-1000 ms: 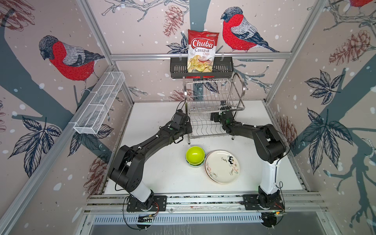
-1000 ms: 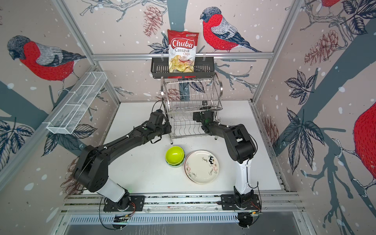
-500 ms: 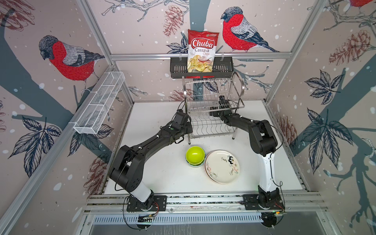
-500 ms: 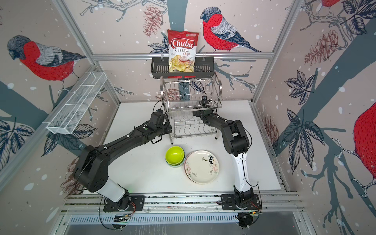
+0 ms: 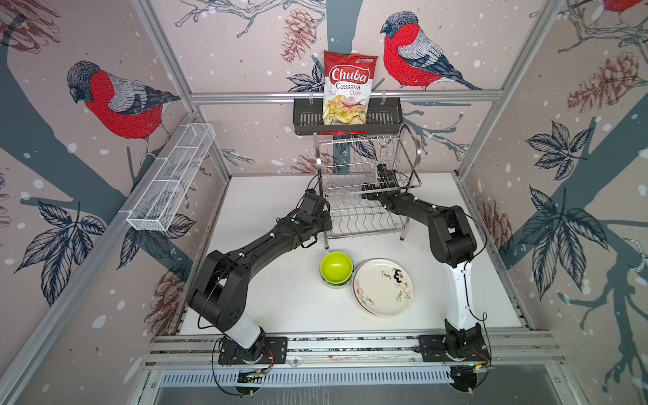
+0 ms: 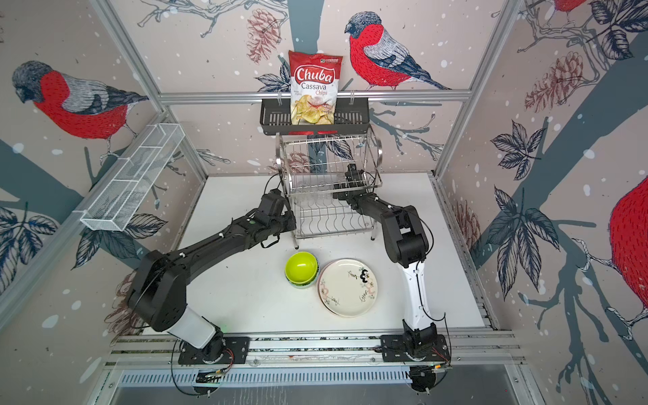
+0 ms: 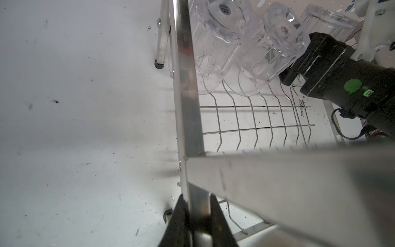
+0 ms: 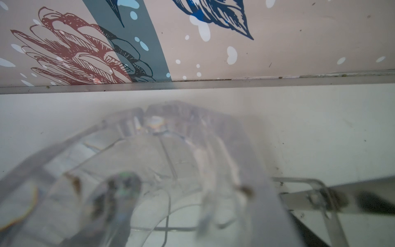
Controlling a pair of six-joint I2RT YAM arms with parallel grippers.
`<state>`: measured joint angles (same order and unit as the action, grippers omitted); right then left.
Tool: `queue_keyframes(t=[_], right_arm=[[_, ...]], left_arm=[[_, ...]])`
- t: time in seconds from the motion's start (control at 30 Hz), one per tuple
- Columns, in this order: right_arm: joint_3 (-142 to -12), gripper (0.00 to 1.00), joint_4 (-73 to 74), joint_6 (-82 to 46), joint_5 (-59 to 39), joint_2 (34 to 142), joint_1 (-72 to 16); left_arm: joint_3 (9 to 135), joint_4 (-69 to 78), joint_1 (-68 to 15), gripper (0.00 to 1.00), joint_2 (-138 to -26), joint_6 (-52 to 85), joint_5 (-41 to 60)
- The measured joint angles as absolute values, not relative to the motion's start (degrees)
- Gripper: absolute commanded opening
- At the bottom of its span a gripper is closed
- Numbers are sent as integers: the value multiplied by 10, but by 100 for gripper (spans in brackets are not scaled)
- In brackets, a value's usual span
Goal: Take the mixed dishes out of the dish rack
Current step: 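Close the right gripper on a clear glass in the rack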
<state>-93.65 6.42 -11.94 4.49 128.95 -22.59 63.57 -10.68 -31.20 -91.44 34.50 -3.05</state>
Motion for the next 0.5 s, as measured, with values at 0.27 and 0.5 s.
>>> queue_keyframes(t=[0.27,0.5], right_arm=[[-935,84,66,-119,43,1289,-223],[-903,76,85,-122,45,1270,-223]], left_arm=[[642,-109,-312,14,-921,344,-36],[653,-119,-313,14,-928,341,-36]])
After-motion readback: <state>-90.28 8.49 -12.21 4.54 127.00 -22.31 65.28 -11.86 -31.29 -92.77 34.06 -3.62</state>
